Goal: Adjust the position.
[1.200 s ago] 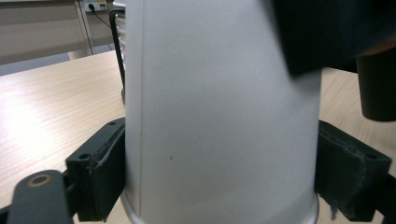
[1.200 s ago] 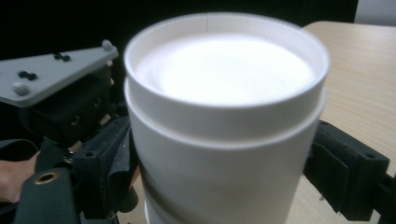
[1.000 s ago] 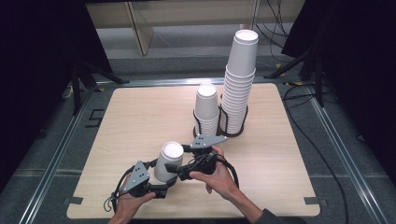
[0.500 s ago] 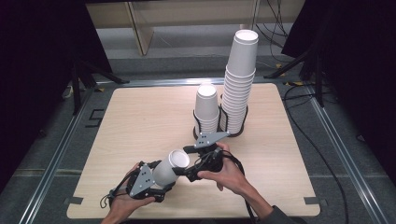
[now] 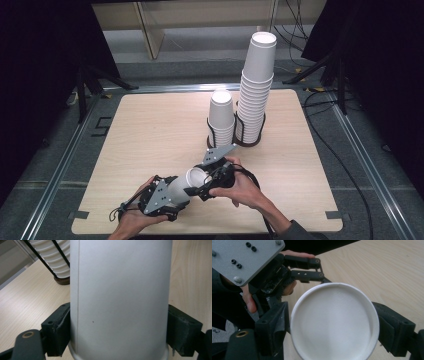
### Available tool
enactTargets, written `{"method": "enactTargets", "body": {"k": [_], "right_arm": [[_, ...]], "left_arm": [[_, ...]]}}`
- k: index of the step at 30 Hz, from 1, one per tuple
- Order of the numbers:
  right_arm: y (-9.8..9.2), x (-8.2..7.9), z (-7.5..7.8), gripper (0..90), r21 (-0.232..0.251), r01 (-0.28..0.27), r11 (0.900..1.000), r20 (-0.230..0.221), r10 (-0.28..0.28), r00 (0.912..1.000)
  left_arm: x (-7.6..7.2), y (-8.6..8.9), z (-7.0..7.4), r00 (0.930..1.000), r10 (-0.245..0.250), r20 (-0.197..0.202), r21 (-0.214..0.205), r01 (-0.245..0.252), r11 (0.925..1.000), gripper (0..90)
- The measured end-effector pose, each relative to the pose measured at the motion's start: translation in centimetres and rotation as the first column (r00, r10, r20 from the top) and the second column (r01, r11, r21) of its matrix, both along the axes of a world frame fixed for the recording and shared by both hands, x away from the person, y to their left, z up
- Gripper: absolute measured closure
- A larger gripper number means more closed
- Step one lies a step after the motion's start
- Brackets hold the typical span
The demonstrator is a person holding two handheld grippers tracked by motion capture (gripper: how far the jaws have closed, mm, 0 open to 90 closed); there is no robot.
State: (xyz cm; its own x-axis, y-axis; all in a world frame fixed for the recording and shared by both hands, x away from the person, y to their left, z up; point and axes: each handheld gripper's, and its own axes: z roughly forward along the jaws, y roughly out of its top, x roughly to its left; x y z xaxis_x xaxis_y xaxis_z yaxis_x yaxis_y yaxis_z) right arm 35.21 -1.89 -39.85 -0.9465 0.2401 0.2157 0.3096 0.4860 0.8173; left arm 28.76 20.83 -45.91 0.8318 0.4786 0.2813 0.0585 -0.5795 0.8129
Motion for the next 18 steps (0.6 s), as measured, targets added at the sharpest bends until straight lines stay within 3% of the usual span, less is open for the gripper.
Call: {"method": "enactTargets", "body": {"k": [3, 6, 7, 9, 10, 12, 13, 15, 16, 18], "right_arm": [[-0.2, 0.2, 0.0, 23.5, 0.003, 0.008, 1.0, -0.001, -0.008, 1.0], [-0.4, 0.1, 0.4, 24.7, 0.017, 0.018, 0.9997, -0.036, -0.017, 0.9992], [-0.5, 0.2, 0.5, 25.1, 0.031, 0.012, 0.9995, -0.029, -0.011, 0.9995], [-0.6, 0.0, 1.0, 25.5, 0.049, 0.028, 0.9984, -0.041, -0.026, 0.9988], [-0.6, 0.1, 1.1, 25.6, 0.064, 0.019, 0.9978, -0.014, -0.018, 0.9997], [-0.8, 0.0, 1.6, 25.7, 0.081, 0.018, 0.9966, -0.012, -0.017, 0.9998], [-0.9, -0.1, 1.9, 25.8, 0.09, 0.022, 0.9957, -0.024, -0.02, 0.9995], [-1.0, -0.1, 2.2, 25.9, 0.123, 0.026, 0.9921, -0.025, -0.023, 0.9994], [-1.1, -0.2, 2.4, 25.9, 0.141, 0.027, 0.9896, -0.031, -0.023, 0.9992], [-1.1, -0.2, 2.6, 25.9, 0.159, 0.028, 0.9868, -0.032, -0.023, 0.9992]], "left_arm": [[0.1, 0.1, -0.1, 1.0, -0.003, 0.006, -0.024, 0.003, 0.9997, 16.6], [0.3, 0.2, -0.3, 1.0, -0.009, 0.003, -0.098, 0.009, 0.9951, 11.4], [0.3, 0.2, -0.4, 0.9999, -0.01, -0.002, -0.121, 0.01, 0.9925, 9.5], [0.4, 0.3, -0.5, 1.0, -0.001, 0.001, -0.183, 0.001, 0.9831, 7.9], [0.4, 0.4, -0.5, 1.0, 0.003, 0.004, -0.207, -0.003, 0.9783, 6.1], [0.5, 0.7, -0.3, 0.9999, 0.011, 0.01, -0.24, -0.008, 0.9706, 2.3], [0.6, 0.8, -0.3, 0.9998, 0.013, 0.013, -0.275, -0.009, 0.9615, 1.0], [0.7, 1.1, -0.1, 0.9997, 0.019, 0.012, -0.293, -0.015, 0.9559, 0.0], [0.7, 1.3, 0.1, 0.9996, 0.016, 0.023, -0.295, -0.009, 0.9556, 0.0], [0.5, 1.3, 0.2, 0.9983, 0.017, 0.056, -0.323, 0.002, 0.9465, 0.0]]}}
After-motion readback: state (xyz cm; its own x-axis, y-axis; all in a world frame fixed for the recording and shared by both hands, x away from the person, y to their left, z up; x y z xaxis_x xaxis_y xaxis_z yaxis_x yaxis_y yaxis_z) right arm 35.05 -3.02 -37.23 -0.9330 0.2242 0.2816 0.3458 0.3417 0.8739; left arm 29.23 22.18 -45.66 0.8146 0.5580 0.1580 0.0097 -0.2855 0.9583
